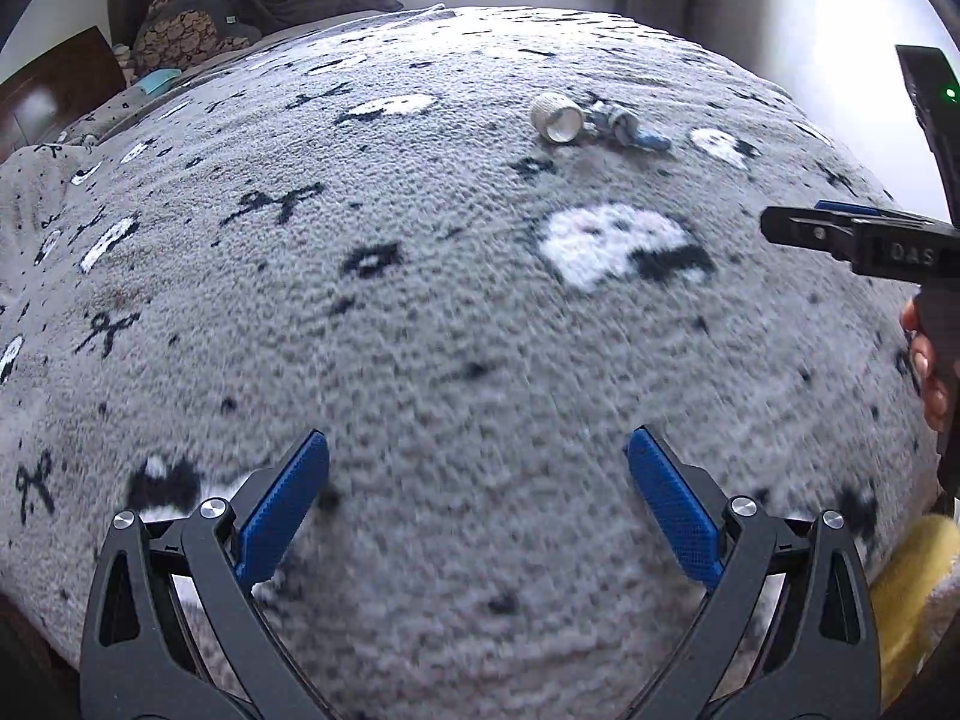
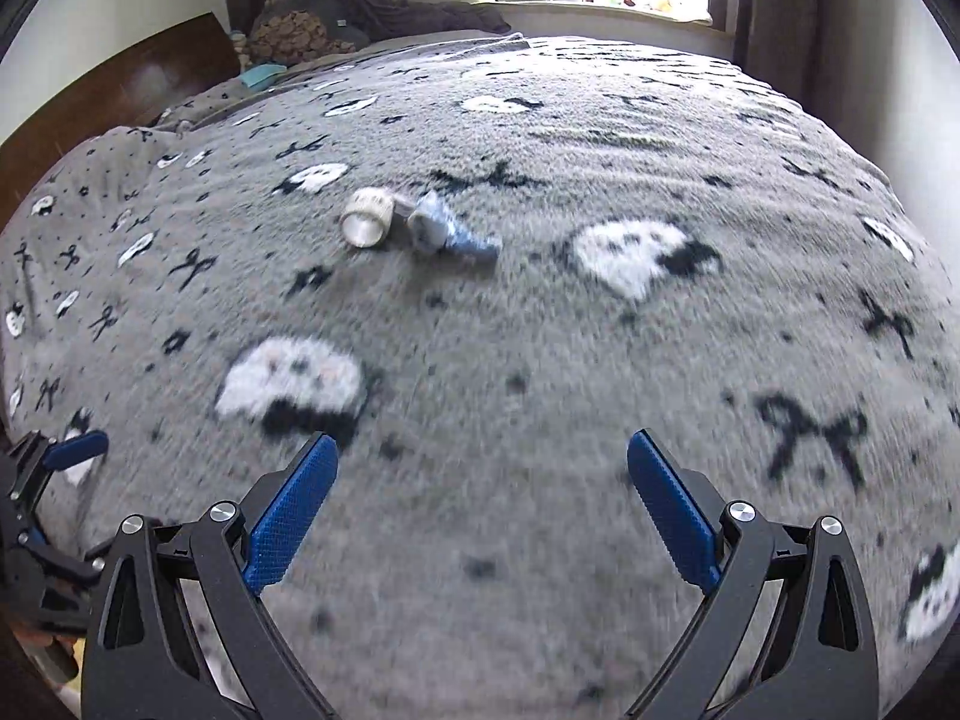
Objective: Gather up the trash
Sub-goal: 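Raise both tools back over the bed toward the tape roll and toothbrush, then grasp the white tape roll with the left tool while the right tool grasps the blue-white toothbrush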
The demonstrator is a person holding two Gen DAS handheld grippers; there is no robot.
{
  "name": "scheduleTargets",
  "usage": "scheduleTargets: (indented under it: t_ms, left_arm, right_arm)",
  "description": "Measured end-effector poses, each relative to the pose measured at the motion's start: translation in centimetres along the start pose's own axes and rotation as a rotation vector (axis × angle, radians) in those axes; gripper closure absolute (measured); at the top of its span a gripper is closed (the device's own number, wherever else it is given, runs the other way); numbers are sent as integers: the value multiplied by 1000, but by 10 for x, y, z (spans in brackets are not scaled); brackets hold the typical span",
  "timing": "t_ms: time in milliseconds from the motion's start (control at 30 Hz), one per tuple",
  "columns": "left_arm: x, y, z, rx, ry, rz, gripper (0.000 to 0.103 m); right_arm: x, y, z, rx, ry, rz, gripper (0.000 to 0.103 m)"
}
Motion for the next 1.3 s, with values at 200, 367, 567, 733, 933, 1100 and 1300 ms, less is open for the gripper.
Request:
scheduleTargets:
  t_ms: [200, 367, 567, 733, 933, 1100, 1300]
  left_arm:
    - [3, -17, -25, -1, -3, -4, 8]
    - [8, -25, -43, 5, -15, 2, 8]
    - [22, -37, -60, 10, -39, 7, 8]
    - [37, -55, -79, 12, -54, 2, 8]
    - [61, -79, -111, 2, -34, 40, 8]
    - [82, -92, -141, 30, -6, 55, 8]
    - [105, -107, -166, 32, 9, 55, 9]
  right_arm:
    - [8, -39, -52, 40, -6, -26, 19]
    - [4, -65, -83, 58, 36, -12, 45]
    - [3, -98, -95, 9, 69, -31, 57]
    - [8, -97, -100, 31, 77, -70, 76]
    - [48, -70, -95, 34, 61, -2, 77]
    - [79, -57, -79, 29, 12, 5, 77]
    - [95, -51, -63, 23, 18, 47, 77]
Point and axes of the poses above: each gripper's, at about its wrist camera, not at the fingertips, and y roughly against the way its jaws point, x to its right, z to its underside, the point moved 7 cm from there along -y, roughly the way its jaws point, and after that the axes turned 15 degrees about y, right-handed, at the moved point
